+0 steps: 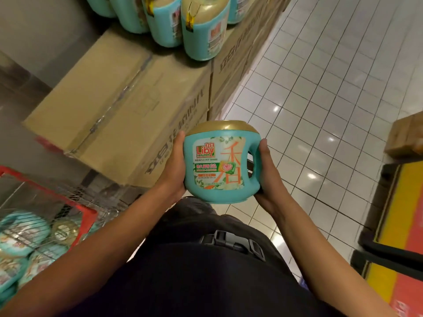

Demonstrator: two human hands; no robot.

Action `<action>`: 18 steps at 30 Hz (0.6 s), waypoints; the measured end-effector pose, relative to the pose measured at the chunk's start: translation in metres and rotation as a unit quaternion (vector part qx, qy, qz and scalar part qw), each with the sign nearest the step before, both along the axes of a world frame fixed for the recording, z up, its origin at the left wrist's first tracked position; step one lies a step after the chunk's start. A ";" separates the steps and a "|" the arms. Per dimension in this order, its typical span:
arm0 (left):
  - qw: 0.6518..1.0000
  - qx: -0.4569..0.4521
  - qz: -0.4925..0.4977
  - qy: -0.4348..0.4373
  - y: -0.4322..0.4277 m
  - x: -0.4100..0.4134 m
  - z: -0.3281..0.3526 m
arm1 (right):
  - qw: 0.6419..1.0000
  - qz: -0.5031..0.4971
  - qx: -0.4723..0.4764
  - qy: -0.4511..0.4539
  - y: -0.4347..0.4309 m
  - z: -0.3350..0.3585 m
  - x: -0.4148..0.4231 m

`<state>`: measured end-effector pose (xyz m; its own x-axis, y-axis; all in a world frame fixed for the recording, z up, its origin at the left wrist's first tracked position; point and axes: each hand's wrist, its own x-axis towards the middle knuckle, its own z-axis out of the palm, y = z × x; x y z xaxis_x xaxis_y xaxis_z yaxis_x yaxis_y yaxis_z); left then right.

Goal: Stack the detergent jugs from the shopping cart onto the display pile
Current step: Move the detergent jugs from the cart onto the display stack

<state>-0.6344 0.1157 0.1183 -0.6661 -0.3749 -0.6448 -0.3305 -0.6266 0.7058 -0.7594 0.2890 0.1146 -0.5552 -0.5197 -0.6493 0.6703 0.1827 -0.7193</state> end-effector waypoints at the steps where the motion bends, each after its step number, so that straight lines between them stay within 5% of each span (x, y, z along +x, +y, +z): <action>1: 1.000 -0.002 -0.001 -0.001 -0.009 -0.015 0.003 | 1.000 0.000 0.000 0.003 -0.008 0.003 -0.015; 11: 0.999 -0.040 0.028 -0.007 -0.090 -0.122 0.038 | 0.999 -0.045 -0.007 0.012 -0.095 0.053 -0.115; 18: 0.987 -0.065 0.125 0.077 -0.124 -0.154 0.062 | 0.993 0.052 -0.063 0.083 -0.153 0.083 -0.181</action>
<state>-0.7879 -0.0079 0.1807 -0.6288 -0.6119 -0.4797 -0.0604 -0.5767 0.8148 -0.9403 0.1362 0.1976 -0.5886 -0.6511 -0.4792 0.5227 0.1457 -0.8400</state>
